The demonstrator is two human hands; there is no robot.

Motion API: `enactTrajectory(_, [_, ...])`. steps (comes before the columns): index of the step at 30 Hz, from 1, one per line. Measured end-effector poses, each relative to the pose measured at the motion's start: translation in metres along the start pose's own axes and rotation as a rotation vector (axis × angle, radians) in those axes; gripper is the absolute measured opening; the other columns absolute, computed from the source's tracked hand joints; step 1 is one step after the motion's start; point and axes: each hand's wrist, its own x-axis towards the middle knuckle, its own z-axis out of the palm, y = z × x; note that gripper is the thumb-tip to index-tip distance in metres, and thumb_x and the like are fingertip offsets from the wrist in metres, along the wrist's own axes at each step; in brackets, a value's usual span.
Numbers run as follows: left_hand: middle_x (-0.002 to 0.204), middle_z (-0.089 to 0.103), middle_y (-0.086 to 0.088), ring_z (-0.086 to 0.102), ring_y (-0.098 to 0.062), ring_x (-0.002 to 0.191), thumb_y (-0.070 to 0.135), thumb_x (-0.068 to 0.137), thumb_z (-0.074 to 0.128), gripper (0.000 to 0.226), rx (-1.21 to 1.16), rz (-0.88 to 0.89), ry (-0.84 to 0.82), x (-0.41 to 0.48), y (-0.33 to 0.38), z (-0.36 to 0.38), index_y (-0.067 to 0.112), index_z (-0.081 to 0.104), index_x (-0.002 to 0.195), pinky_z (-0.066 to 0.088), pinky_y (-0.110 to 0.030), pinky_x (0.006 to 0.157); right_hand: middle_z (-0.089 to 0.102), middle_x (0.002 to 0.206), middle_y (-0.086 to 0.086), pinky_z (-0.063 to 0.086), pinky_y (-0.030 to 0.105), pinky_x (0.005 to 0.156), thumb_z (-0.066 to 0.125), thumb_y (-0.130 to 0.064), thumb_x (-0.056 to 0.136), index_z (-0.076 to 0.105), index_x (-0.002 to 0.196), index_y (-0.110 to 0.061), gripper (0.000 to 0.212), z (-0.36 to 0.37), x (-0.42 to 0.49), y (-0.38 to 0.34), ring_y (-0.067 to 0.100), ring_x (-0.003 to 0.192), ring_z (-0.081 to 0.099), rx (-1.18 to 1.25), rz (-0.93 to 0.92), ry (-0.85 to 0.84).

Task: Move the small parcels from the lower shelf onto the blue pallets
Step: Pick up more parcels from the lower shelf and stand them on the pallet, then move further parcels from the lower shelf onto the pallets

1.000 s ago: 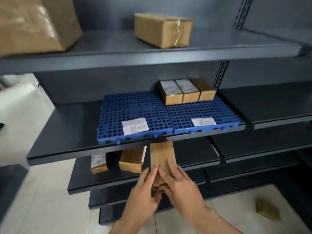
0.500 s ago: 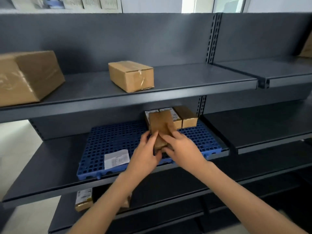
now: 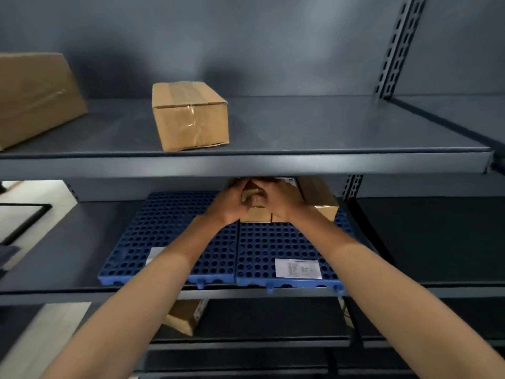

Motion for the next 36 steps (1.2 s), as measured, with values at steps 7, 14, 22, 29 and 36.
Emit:
enactTrajectory(7, [0.152,0.032,-0.014,0.044,-0.033,0.132,0.027,0.094,0.059,0.067,-0.025,0.006,0.025,-0.012,0.009,-0.010,0.021,0.023,0.150,0.045,-0.046,0.103,0.047,0.147,0.012,0.047,0.046,0.100,0.058,-0.040,0.093,0.025,0.152,-0.028,0.068,-0.005,-0.011,-0.006,0.037,0.132,0.044,-0.052,-0.024,0.053])
enactTrajectory(14, [0.136,0.052,0.000,0.047,-0.012,0.125,0.018,0.090,0.058,0.051,-0.240,0.126,0.278,-0.120,-0.005,-0.032,0.024,0.043,0.138,0.035,-0.020,0.101,0.033,0.157,0.003,0.025,0.032,0.116,0.054,-0.015,0.096,0.031,0.151,-0.013,0.060,0.010,-0.091,-0.098,0.019,0.149,0.016,0.188,-0.150,0.247])
enactTrajectory(22, [0.109,0.067,0.010,0.062,-0.005,0.100,0.022,0.093,0.053,0.032,-0.220,0.263,0.188,-0.269,-0.126,-0.007,0.023,0.057,0.126,0.048,-0.017,0.087,0.050,0.145,0.005,0.031,0.028,0.116,0.057,-0.014,0.092,0.064,0.126,-0.014,0.034,0.139,-0.180,-0.194,0.017,0.140,0.039,0.435,-0.189,0.236])
enactTrajectory(29, [0.143,0.049,-0.015,0.047,-0.035,0.128,0.023,0.084,0.068,0.068,-0.007,-0.004,-0.153,-0.289,-0.259,0.079,0.018,0.039,0.146,0.041,-0.048,0.105,0.058,0.134,0.008,0.049,0.043,0.099,0.068,-0.009,0.083,0.065,0.123,-0.015,0.041,0.289,-0.166,-0.213,0.027,0.127,0.051,0.373,0.156,0.039])
enactTrajectory(36, [0.161,0.006,-0.018,0.004,-0.039,0.148,0.038,0.076,0.077,0.106,0.200,-0.002,-0.329,-0.238,-0.328,0.145,0.019,0.008,0.154,0.020,-0.062,0.115,-0.005,0.161,0.021,0.042,0.056,0.105,0.067,-0.024,0.088,0.006,0.154,-0.034,0.091,0.387,-0.108,-0.184,0.050,0.139,0.027,0.138,0.387,-0.317])
